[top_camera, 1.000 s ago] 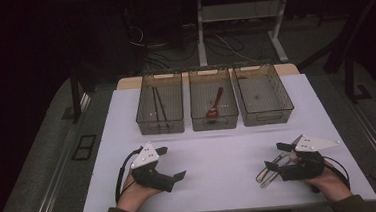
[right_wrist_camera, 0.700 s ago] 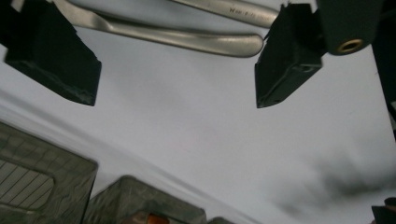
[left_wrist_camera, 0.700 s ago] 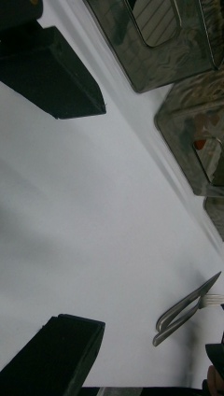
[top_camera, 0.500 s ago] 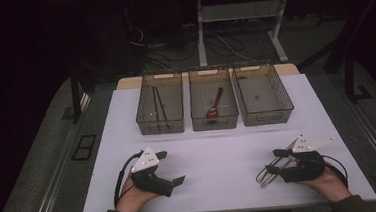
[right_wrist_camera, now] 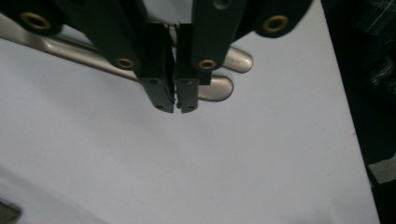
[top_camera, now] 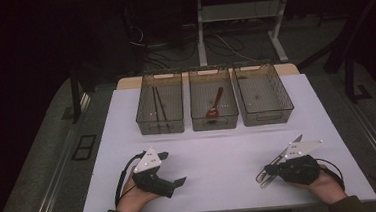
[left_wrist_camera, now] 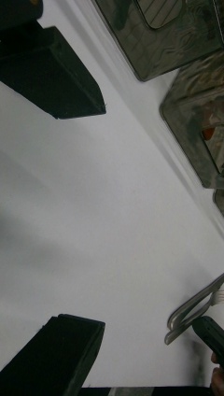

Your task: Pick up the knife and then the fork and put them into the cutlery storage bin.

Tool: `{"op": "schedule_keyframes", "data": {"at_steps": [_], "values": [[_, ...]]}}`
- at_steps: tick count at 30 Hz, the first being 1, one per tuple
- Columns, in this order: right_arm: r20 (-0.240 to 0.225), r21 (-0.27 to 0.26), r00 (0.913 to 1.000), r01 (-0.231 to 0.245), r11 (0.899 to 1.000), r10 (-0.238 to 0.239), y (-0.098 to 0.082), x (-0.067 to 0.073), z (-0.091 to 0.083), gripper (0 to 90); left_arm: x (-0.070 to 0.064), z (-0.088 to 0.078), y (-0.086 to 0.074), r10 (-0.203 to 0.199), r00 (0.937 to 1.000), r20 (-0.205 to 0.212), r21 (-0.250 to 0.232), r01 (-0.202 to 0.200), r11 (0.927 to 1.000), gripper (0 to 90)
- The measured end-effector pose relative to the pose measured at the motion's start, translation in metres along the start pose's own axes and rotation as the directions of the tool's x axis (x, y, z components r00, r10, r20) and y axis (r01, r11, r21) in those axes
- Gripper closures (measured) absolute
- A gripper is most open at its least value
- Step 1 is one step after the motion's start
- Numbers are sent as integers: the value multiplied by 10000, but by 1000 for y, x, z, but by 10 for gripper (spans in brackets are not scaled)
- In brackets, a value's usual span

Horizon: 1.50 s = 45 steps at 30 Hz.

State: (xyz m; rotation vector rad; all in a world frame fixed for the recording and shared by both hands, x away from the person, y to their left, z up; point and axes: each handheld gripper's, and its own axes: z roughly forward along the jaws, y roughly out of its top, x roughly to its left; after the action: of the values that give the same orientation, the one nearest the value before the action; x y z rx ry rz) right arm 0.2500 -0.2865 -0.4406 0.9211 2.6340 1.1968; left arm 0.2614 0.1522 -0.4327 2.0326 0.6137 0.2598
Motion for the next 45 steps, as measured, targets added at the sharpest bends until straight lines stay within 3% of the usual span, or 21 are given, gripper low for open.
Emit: {"op": "schedule_keyframes", "data": {"at_steps": [11, 30, 45], "values": [[43, 480, 9996, 289, 9984, -292, -2, 2, 8, 888, -1, 2, -1, 111, 9999, -29, 172, -110, 9998, 0], [360, 409, 9982, 460, 9981, -475, 4, 2, 15, 889, -2, 6, -1, 92, 10000, 20, 229, -92, 9997, 0], [832, 241, 9959, 339, 9991, -358, 15, -9, 27, 889, -2, 6, -1, 87, 10000, 25, 254, -87, 9996, 0]]}}
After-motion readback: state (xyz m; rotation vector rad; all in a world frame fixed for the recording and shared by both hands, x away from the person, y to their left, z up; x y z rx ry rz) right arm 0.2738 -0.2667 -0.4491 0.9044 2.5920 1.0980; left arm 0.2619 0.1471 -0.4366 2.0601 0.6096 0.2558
